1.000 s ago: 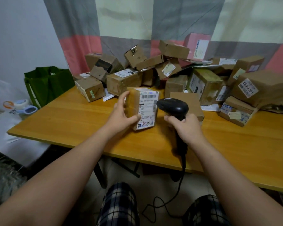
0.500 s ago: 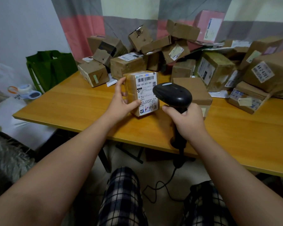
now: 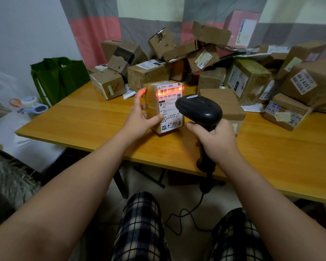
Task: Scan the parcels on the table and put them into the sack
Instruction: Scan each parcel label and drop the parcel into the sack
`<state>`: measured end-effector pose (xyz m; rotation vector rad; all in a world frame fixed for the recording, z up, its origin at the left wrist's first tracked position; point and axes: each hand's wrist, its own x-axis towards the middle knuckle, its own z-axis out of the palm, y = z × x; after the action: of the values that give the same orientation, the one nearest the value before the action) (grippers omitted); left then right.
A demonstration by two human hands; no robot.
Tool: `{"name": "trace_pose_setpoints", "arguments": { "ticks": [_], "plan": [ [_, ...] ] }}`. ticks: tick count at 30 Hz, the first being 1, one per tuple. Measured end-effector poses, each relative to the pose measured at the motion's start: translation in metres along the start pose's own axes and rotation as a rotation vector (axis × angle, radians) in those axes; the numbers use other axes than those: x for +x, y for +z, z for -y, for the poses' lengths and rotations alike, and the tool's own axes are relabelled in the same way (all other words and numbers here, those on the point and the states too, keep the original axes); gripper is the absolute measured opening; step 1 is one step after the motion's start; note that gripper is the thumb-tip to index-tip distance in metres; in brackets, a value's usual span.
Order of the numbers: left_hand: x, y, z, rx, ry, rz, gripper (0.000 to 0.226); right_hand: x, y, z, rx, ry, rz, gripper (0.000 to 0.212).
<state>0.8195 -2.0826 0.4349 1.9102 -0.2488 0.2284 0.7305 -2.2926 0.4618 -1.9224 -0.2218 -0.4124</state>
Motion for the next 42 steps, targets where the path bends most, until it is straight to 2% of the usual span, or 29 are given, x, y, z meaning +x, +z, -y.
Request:
{"name": "trace_pose_setpoints", "arguments": {
  "ticks": [5, 12, 15, 18, 21, 23, 24, 28, 32, 34, 38, 40, 42],
  "plan": [
    [0.001, 0.001, 0.001, -0.017, 0.022, -0.011, 0.089, -0.002, -0.001, 0.002, 0.067, 0.016, -0.028, 0.016],
    [-0.019, -0.001, -0.003, -0.018, 0.004, -0.078, 0.091, -0.006, 0.005, 0.006, 0.087, 0.025, 0.043, 0.016],
    [-0.051, -0.014, 0.001, -0.008, 0.045, -0.140, 0.092, -0.015, 0.018, 0.017, 0.210, 0.064, 0.151, 0.009],
    [-0.101, -0.041, 0.010, 0.019, 0.060, -0.254, 0.093, -0.033, 0.051, 0.028, 0.334, 0.168, 0.346, 0.012],
    [-0.161, -0.074, 0.020, 0.045, 0.025, -0.417, 0.095, -0.057, 0.101, 0.037, 0.300, 0.186, 0.521, 0.021],
    [-0.201, -0.099, 0.029, 0.080, 0.009, -0.542, 0.093, -0.075, 0.136, 0.045, 0.319, 0.150, 0.614, 0.008],
    [-0.220, -0.112, 0.034, 0.107, -0.003, -0.595, 0.094, -0.084, 0.153, 0.047, 0.328, 0.141, 0.650, 0.009],
    [-0.300, -0.156, 0.060, 0.220, -0.144, -0.713, 0.098, -0.120, 0.212, 0.048, 0.289, 0.156, 0.793, 0.034],
    [-0.362, -0.191, 0.087, 0.277, -0.234, -0.872, 0.097, -0.143, 0.263, 0.034, 0.167, 0.072, 0.882, 0.037],
    [-0.383, -0.205, 0.103, 0.299, -0.319, -0.884, 0.100, -0.149, 0.291, 0.024, 0.003, 0.072, 0.932, 0.044],
    [-0.398, -0.213, 0.137, 0.427, -0.571, -0.801, 0.099, -0.162, 0.335, 0.007, -0.148, 0.042, 0.831, 0.086],
    [-0.396, -0.210, 0.148, 0.464, -0.652, -0.706, 0.097, -0.167, 0.345, -0.002, -0.182, 0.062, 0.797, 0.083],
    [-0.389, -0.204, 0.157, 0.462, -0.694, -0.600, 0.097, -0.169, 0.351, -0.009, -0.236, 0.119, 0.801, 0.068]
  ]
}}
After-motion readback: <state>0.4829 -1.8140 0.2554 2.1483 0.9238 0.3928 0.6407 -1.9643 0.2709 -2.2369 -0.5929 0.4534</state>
